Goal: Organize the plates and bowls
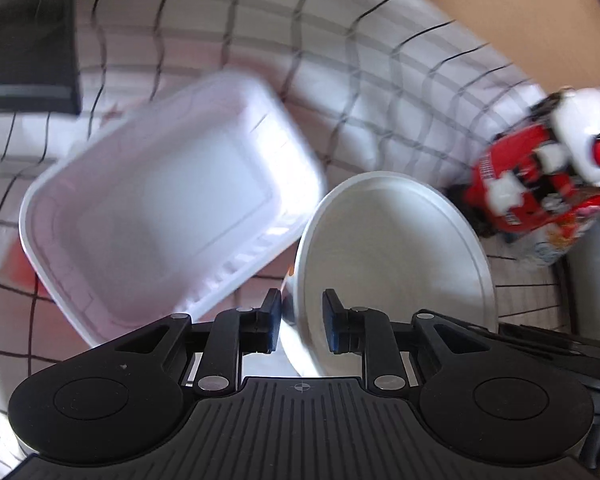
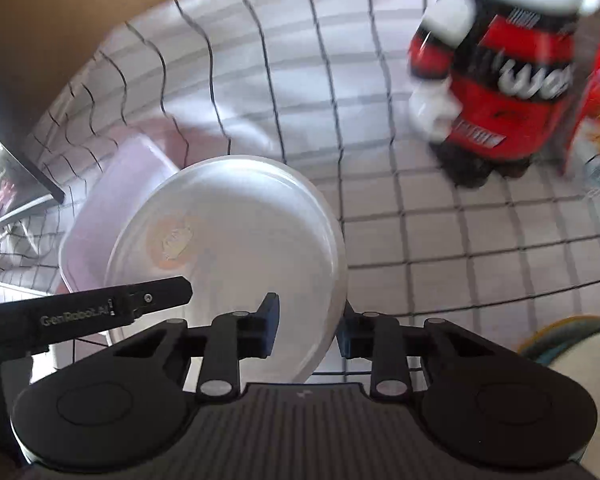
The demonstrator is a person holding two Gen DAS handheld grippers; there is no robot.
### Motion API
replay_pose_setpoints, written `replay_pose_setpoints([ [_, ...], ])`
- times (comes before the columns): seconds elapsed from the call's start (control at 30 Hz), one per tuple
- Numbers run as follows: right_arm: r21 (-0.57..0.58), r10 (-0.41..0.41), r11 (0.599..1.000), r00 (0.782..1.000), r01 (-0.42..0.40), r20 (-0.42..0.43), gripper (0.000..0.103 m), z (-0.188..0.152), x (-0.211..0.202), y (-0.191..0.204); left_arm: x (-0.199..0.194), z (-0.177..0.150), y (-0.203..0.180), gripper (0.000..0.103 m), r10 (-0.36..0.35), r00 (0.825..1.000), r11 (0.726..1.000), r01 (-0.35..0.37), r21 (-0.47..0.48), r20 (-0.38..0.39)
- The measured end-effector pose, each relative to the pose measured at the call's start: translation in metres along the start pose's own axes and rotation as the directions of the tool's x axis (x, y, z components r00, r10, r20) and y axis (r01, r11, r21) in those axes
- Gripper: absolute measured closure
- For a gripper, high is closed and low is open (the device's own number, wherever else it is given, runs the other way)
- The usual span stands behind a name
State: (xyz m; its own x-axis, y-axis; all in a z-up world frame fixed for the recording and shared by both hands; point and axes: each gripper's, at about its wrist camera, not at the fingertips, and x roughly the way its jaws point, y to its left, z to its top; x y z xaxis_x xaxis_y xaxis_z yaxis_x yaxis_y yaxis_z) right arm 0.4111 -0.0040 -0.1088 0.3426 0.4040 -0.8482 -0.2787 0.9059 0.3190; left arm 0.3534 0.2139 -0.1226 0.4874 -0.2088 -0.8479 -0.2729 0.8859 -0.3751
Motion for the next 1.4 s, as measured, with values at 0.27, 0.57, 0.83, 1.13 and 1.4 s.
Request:
replay_pose_setpoints([
  [0.27,-0.050,-0.019,0.998,0.990,0.026,0.140,0.074,0.000,-0.096,-0.030,-0.058,0.003,-0.080,0.079,-0.072,0.995,0.989,0.063,0.134,0.063],
  [0.57,-0.075,-0.017,0.997,0.980,0.032,0.199,0.074,-0.031,-0.172,-0.099,-0.079,-0.036,-0.185,0.078,-0.097,0.995,0.962,0.087,0.257,0.025],
  [0.83,-0.121,0.042,0.992,0.989,-0.025,0.141,0.066,-0.060,-0.165,-0.145,-0.038,-0.082,-0.218,0.075,-0.028,0.997,0.961,0.046,0.272,-0.070],
  [1.13,-0.212,0.048,0.977,0.993,-0.024,0.112,0.057,-0.075,-0.136,-0.163,-0.027,-0.106,-0.196,0.075,-0.001,1.000,0.990,0.004,0.140,-0.022],
  [1.4,-0.248,0.082,0.968,0.981,-0.036,0.178,0.055,-0.078,-0.162,-0.145,-0.078,-0.112,-0.156,0.075,0.030,0.997,0.998,-0.034,0.061,0.067],
])
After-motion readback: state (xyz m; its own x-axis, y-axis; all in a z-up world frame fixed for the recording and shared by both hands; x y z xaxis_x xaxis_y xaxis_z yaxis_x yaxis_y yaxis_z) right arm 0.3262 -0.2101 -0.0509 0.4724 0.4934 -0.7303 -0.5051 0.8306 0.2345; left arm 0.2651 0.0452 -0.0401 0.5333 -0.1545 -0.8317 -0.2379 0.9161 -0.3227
